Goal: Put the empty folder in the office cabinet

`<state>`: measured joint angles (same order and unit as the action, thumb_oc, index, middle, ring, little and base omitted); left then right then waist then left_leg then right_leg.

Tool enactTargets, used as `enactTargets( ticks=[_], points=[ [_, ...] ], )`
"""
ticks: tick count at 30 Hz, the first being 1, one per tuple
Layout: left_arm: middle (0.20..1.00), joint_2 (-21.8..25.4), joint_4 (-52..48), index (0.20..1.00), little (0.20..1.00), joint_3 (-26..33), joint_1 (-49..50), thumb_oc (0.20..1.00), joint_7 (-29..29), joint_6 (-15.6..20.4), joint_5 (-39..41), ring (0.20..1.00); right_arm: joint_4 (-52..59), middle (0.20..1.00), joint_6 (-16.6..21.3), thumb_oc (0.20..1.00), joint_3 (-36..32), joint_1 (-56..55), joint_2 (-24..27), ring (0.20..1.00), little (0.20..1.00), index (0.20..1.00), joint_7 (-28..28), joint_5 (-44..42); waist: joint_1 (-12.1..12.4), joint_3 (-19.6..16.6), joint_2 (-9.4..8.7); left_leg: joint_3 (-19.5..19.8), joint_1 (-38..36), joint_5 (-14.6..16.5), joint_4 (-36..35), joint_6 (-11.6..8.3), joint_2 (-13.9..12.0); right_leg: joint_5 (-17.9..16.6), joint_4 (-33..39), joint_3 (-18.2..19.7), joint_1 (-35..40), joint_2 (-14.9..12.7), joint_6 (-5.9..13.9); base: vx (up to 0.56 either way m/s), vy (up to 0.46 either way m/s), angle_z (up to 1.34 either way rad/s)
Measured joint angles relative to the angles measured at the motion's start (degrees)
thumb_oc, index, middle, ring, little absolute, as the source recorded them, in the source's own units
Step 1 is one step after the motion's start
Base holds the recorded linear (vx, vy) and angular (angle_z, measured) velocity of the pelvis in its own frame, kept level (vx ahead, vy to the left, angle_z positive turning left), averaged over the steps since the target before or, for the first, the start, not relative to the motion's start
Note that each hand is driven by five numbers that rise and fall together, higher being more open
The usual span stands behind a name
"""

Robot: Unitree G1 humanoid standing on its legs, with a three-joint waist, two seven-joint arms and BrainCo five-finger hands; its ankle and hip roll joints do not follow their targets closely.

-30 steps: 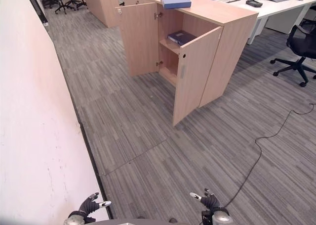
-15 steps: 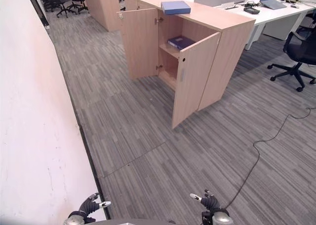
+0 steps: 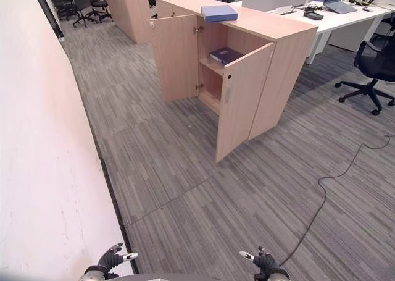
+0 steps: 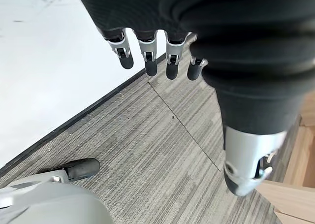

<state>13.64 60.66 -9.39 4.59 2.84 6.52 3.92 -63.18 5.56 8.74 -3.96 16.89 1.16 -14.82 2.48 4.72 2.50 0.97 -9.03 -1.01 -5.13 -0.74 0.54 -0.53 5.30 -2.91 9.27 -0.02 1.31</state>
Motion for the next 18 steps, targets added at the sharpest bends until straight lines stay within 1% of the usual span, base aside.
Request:
enactTargets(
  ticks=[13, 15, 16, 17, 18],
  points=[
    [1.000, 0.0, 0.1, 1.000, 1.000, 0.0, 0.0, 1.000, 0.0, 0.0, 0.4, 1.000, -0.6, 1.000, 0.0, 1.000, 0.0, 0.0, 0.0, 1.000, 1.000, 1.000, 0.0, 0.0, -0.1, 0.0, 0.12, -0.2, 0.3, 0.0, 0.0, -0.07, -0.2, 0.0, 0.0, 0.1, -0.6, 0.2, -0.02, 0.01, -0.060, -0.01],
    [1.000, 0.0, 0.1, 1.000, 1.000, 0.1, 0.0, 1.000, 0.0, 0.0, 1.3, 1.000, -0.6, 1.000, -0.1, 1.000, 0.0, 0.0, 0.0, 1.000, 1.000, 1.000, 0.0, 0.0, 0.0, 0.1, 0.12, -0.2, 0.4, 0.2, 0.0, -0.38, -0.4, 0.0, 0.0, 0.2, -0.7, 0.3, -0.02, -0.08, -0.064, 0.00],
    [1.000, 0.0, 0.1, 1.000, 1.000, 0.1, -0.3, 1.000, 0.0, 0.0, 2.1, 1.000, -0.5, 1.000, -0.1, 1.000, 0.0, 0.1, 0.1, 1.000, 1.000, 1.000, 0.0, 0.0, 0.1, 0.5, 0.16, -0.2, 1.8, -0.1, 1.4, -1.04, -0.6, 0.1, -0.4, 0.0, -1.3, 0.9, -0.06, -0.16, -0.107, 0.12],
    [1.000, 0.4, 0.1, 1.000, 1.000, 0.0, -2.3, 1.000, 0.1, 0.1, 2.4, 1.000, -0.6, 1.000, -0.1, 1.000, 0.0, 1.2, 0.1, 1.000, 1.000, 1.000, 0.0, 0.0, 0.6, 1.7, -0.68, 0.3, 3.8, -0.3, 3.6, -1.83, -0.4, -0.1, -0.5, -0.6, -2.1, 0.2, -0.76, -0.06, -0.060, 0.27],
    [1.000, 0.3, 0.1, 1.000, 1.000, 0.3, -3.2, 1.000, 0.0, 0.1, 2.5, 1.000, -0.5, 1.000, -0.1, 1.000, 0.0, 1.8, 0.4, 1.000, 1.000, 1.000, 0.0, -0.1, 0.6, 2.5, -0.98, 0.2, 6.0, -0.6, 6.0, -2.33, -0.2, -0.4, -0.7, -1.0, -2.7, 0.5, -0.57, -0.06, -0.060, 0.40]
  ],
)
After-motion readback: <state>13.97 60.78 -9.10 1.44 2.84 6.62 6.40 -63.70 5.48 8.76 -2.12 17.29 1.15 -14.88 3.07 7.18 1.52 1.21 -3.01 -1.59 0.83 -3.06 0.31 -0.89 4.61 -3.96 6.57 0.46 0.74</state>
